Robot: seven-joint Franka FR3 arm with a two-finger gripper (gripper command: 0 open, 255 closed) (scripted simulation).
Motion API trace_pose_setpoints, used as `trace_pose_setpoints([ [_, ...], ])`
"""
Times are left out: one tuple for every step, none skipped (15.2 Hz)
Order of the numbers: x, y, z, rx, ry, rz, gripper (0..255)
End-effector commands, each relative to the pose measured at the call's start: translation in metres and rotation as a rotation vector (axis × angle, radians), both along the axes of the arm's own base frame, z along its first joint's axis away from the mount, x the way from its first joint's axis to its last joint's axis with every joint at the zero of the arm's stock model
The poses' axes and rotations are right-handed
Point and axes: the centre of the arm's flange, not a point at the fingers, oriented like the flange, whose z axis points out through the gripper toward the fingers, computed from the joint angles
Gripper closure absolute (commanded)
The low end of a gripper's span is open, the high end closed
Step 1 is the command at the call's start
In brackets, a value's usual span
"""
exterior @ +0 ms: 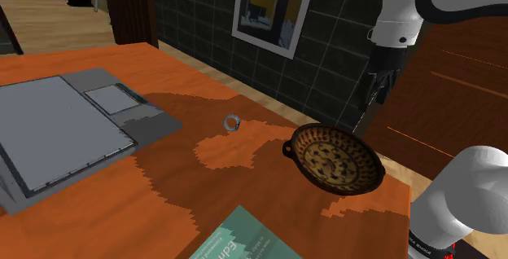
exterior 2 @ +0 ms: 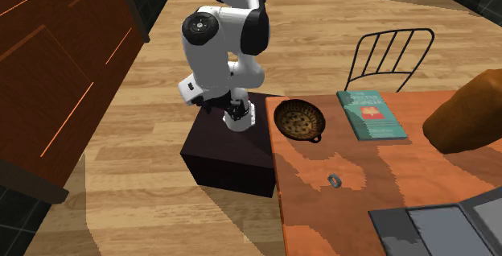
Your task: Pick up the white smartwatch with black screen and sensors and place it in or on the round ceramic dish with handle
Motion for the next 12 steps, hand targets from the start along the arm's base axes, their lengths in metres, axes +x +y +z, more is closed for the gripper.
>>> trace_pose_setpoints([
  [0.000, 0.000, 0.000, 0.000, 0.000, 0.000, 0],
  [0.006, 0.011, 0.000, 0.002, -0.006, 0.008, 0],
  [0.011, 0.023, 0.000, 0.005, -0.012, 0.016, 0],
  [0.016, 0.034, 0.000, 0.007, -0.018, 0.023, 0],
  [0.021, 0.046, 0.000, 0.009, -0.024, 0.031, 0],
  [0.027, 0.057, 0.000, 0.012, -0.031, 0.039, 0],
  [0.032, 0.069, 0.001, 0.014, -0.037, 0.047, 0],
  [0.037, 0.080, 0.001, 0.016, -0.043, 0.054, 0],
  [0.042, 0.092, 0.001, 0.019, -0.049, 0.062, 0],
  [0.046, 0.104, 0.002, 0.021, -0.055, 0.070, 0],
  [0.051, 0.115, 0.002, 0.023, -0.061, 0.078, 0],
  [0.056, 0.127, 0.003, 0.026, -0.067, 0.085, 0],
])
